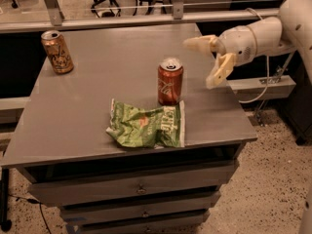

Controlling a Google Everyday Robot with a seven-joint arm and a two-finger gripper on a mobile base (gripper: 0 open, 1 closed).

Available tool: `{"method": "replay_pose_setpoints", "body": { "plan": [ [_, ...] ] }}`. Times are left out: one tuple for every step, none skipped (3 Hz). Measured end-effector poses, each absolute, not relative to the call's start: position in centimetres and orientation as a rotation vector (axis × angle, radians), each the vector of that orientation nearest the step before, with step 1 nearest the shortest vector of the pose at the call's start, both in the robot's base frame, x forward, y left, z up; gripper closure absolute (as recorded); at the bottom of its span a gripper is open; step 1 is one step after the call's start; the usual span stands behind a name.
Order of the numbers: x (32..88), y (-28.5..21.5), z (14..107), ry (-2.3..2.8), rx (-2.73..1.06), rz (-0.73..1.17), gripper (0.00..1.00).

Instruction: Move coke can near green jalapeno chip bag

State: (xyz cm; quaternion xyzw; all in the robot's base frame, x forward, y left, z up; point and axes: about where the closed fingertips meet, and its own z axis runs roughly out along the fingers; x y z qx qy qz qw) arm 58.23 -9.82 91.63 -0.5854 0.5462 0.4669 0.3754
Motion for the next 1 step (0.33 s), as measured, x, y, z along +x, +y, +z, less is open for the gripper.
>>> {"method": "replay_pose_setpoints", "body": {
  "plan": [
    [60.96,-14.26,96.94,1.448,-1.422,0.981,0.0]
  ]
}}
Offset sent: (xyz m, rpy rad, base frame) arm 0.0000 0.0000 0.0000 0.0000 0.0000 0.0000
